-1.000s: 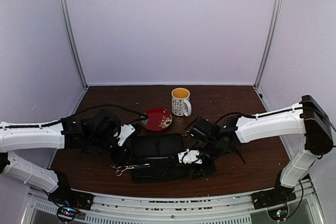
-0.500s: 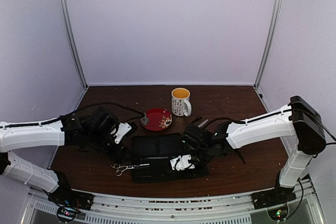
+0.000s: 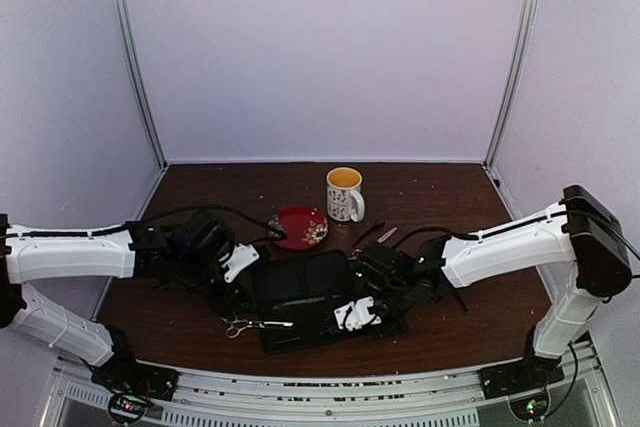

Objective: Sort the hair-cutting tools

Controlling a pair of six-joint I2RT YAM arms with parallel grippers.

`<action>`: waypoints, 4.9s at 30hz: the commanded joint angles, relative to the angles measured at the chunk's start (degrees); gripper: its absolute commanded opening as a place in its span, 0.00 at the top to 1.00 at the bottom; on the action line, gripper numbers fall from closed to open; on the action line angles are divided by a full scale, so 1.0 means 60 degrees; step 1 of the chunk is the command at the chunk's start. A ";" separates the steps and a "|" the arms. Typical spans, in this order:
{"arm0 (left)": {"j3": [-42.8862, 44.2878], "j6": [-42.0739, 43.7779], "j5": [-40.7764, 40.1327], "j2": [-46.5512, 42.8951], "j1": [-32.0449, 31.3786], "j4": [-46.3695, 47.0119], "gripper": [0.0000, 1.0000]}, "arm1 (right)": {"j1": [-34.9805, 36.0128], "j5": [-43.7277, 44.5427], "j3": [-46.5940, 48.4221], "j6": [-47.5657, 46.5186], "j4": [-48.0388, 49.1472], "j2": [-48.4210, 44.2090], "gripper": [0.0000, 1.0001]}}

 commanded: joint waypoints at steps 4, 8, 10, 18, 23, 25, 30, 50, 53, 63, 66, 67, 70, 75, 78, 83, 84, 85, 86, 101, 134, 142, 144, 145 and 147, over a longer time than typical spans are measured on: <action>0.0255 0.1655 0.0945 0.0396 -0.0348 0.0396 0.47 | -0.0077 0.0355 -0.0571 0.0264 -0.0541 -0.0586 0.96; 0.0645 0.2722 0.0842 0.0992 -0.0501 -0.0042 0.48 | -0.0197 0.0202 -0.0592 0.0430 -0.0686 -0.0784 0.96; 0.0727 0.2987 0.0659 0.1319 -0.0576 -0.0187 0.49 | -0.0294 0.0141 -0.0648 0.0447 -0.0767 -0.0965 0.95; 0.0824 0.3416 0.0272 0.1903 -0.1038 -0.0147 0.49 | -0.0358 -0.0127 -0.0574 0.0875 -0.1327 -0.2759 0.57; 0.0996 0.3565 0.0122 0.2410 -0.1386 -0.0296 0.46 | -0.1076 -0.0542 -0.0820 0.0647 -0.1374 -0.3188 0.52; 0.1069 0.3564 0.0040 0.2591 -0.1409 -0.0342 0.49 | -0.1267 -0.0518 -0.0867 0.0660 -0.1260 -0.3130 0.52; 0.1134 0.3482 -0.0156 0.2781 -0.1409 -0.0341 0.54 | -0.1400 -0.0231 -0.0796 0.0684 -0.1120 -0.3151 0.53; 0.1479 0.3680 -0.0848 0.3542 -0.1731 -0.0450 0.83 | -0.1483 0.0177 -0.0945 0.0560 -0.0731 -0.2930 0.58; 0.1508 0.3561 -0.0807 0.3494 -0.1732 -0.0501 0.89 | -0.1471 0.0164 -0.0946 0.0558 -0.0725 -0.2930 0.59; 0.2630 0.2720 -0.1676 0.3671 -0.1731 -0.2167 1.00 | -0.1478 -0.0022 -0.1159 0.0523 -0.0462 -0.3058 0.59; 0.3070 0.2574 -0.1967 0.3787 -0.1731 -0.3082 1.00 | -0.1480 -0.0081 -0.1263 0.0539 -0.0334 -0.3077 0.58; 0.3260 0.2485 -0.1981 0.3852 -0.1731 -0.3383 1.00 | -0.1475 -0.0090 -0.1284 0.0537 -0.0318 -0.3066 0.58; 0.3778 0.2195 -0.1917 0.4056 -0.1731 -0.4243 1.00 | -0.1518 0.0033 -0.1378 0.0507 -0.0209 -0.2991 0.58; 0.4308 0.1897 -0.1305 0.4316 -0.1731 -0.5144 1.00 | -0.1971 -0.0413 -0.1348 0.0563 -0.0212 -0.3035 0.58; 0.4385 0.1783 -0.1015 0.4349 -0.1735 -0.5171 1.00 | -0.2047 -0.0399 -0.1345 0.0554 -0.0212 -0.3097 0.58; 0.4541 0.1639 -0.0951 0.4709 -0.1756 -0.5108 1.00 | -0.2124 -0.0370 -0.1370 0.0640 -0.0155 -0.3171 0.58; 0.4584 0.1596 -0.0988 0.4769 -0.1784 -0.5054 1.00 | -0.2203 -0.0527 -0.1344 0.0665 -0.0193 -0.3171 0.58; 0.4636 0.1557 -0.0997 0.4835 -0.1809 -0.5031 1.00 | -0.2298 -0.0705 -0.1280 0.0699 -0.0261 -0.3158 0.58; 0.4686 0.1522 -0.0985 0.4906 -0.1836 -0.5015 1.00 | -0.2480 -0.0860 -0.1210 0.0734 -0.0351 -0.3126 0.58; 0.5401 0.1262 -0.0841 0.6074 -0.2141 -0.4641 1.00 | -0.3129 -0.1243 -0.1014 0.0802 -0.0611 -0.3223 0.58; 0.7147 0.1097 -0.0501 0.7699 -0.2273 -0.3242 0.85 | -0.3151 -0.0708 -0.0988 0.0858 -0.0619 -0.2930 0.58; 0.6192 0.1023 -0.0500 0.6166 -0.2286 -0.3270 0.69 | -0.3153 -0.0674 -0.0921 0.0888 -0.0667 -0.2958 0.58; 0.5973 0.0946 -0.0574 0.5672 -0.2283 -0.3364 0.68 | -0.3153 -0.0643 -0.0939 0.0888 -0.0650 -0.2959 0.58; 0.5864 0.0910 -0.0689 0.5466 -0.2276 -0.3409 0.68 | -0.3151 -0.0640 -0.0944 0.0884 -0.0639 -0.2943 0.58; 0.5560 0.0836 -0.1025 0.5058 -0.2262 -0.3492 0.68 | -0.3149 -0.0642 -0.0949 0.0862 -0.0637 -0.2884 0.58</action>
